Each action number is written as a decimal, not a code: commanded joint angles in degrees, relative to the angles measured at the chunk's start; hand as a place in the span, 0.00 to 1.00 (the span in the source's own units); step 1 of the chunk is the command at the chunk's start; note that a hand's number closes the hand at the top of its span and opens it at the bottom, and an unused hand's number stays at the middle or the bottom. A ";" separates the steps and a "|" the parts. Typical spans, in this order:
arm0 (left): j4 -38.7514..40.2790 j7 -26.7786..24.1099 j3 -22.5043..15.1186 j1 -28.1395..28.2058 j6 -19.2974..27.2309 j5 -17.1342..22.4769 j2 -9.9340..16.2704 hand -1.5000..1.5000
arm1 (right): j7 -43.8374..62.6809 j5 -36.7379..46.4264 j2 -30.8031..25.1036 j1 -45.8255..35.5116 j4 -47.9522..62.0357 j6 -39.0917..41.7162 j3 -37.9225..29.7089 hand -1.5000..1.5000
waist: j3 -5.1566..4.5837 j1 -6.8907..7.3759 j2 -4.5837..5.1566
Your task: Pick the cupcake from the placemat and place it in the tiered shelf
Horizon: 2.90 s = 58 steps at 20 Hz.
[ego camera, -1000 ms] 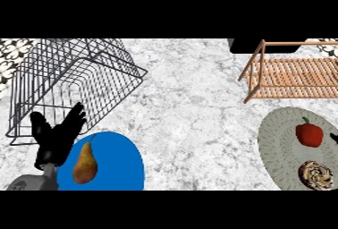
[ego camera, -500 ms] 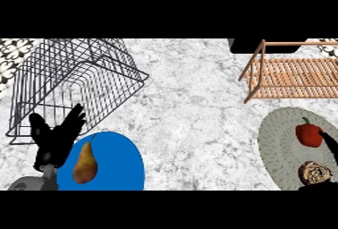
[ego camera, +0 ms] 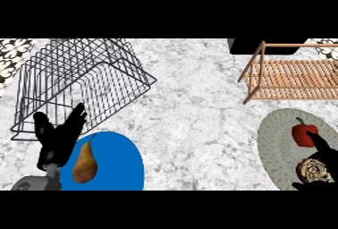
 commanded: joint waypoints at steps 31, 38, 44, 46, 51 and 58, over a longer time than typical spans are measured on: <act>0.41 2.17 3.38 1.13 -2.89 -1.85 -0.89 0.50 | 17.10 -25.08 -4.62 -12.79 -45.06 14.17 -26.03 1.00 | 0.31 -0.26 0.61; 1.86 1.82 3.22 -0.08 -2.68 -2.87 -2.35 0.50 | 20.83 -35.37 -15.83 -26.03 -28.92 18.34 -35.85 1.00 | 0.33 0.40 0.85; 4.04 2.43 3.82 -1.12 -4.71 -2.82 -1.93 0.50 | 20.40 -35.45 -20.91 -37.45 -15.24 17.69 -34.14 1.00 | 0.33 0.92 1.02; 4.25 -0.29 2.54 0.08 -3.27 -4.89 -4.19 0.50 | 20.50 -35.46 -22.67 -41.02 -11.88 18.42 -31.65 1.00 | 0.32 0.86 0.94; 6.37 -3.40 4.33 0.80 -5.27 -4.15 -4.00 0.50 | 17.55 -35.66 -26.27 -48.48 -0.77 21.48 -29.21 1.00 | 0.31 0.89 0.97; 1.21 2.74 5.57 -0.47 -6.05 -2.63 -2.15 0.50 | 4.07 -25.23 -24.76 -55.46 14.28 22.79 -20.04 1.00 | 0.35 1.61 1.07</act>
